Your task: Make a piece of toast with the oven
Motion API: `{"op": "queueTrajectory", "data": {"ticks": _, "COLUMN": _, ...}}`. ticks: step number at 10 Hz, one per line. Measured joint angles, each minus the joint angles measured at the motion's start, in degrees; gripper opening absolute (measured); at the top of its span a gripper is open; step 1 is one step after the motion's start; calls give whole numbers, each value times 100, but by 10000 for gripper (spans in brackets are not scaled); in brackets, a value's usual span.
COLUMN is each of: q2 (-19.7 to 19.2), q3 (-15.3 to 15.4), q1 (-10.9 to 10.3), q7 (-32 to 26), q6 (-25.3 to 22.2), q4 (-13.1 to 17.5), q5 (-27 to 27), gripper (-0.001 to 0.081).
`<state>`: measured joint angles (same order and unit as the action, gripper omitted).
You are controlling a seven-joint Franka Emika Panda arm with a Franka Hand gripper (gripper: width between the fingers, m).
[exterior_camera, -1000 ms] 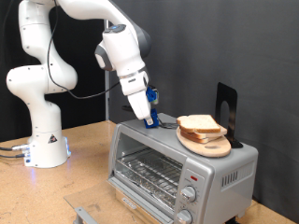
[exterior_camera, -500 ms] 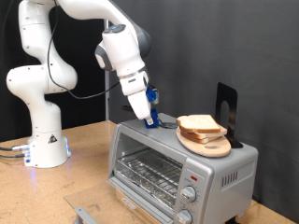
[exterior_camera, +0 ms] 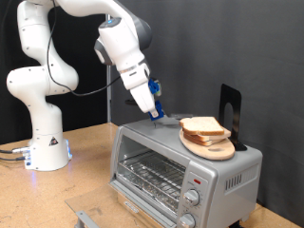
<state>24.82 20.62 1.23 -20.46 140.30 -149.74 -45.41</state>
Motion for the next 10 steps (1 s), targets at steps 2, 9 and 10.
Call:
{"op": "queueTrajectory", "data": {"ticks": 2, "q2": 258, "q3": -122, "q1": 23, "q7": 49, "q6": -611, "q4": 114, "q5": 130, "gripper": 444}}
{"op": "queueTrajectory", "data": {"ticks": 9, "q2": 696, "q3": -415, "q1": 76, "q7": 25, "q6": 663, "q4": -387, "q5": -1535, "gripper": 444}}
{"op": "queueTrajectory", "data": {"ticks": 10, "q2": 817, "q3": -550, "q1": 171, "q7": 35, "q6": 664, "q4": -502, "q5": -1548, "gripper": 444}}
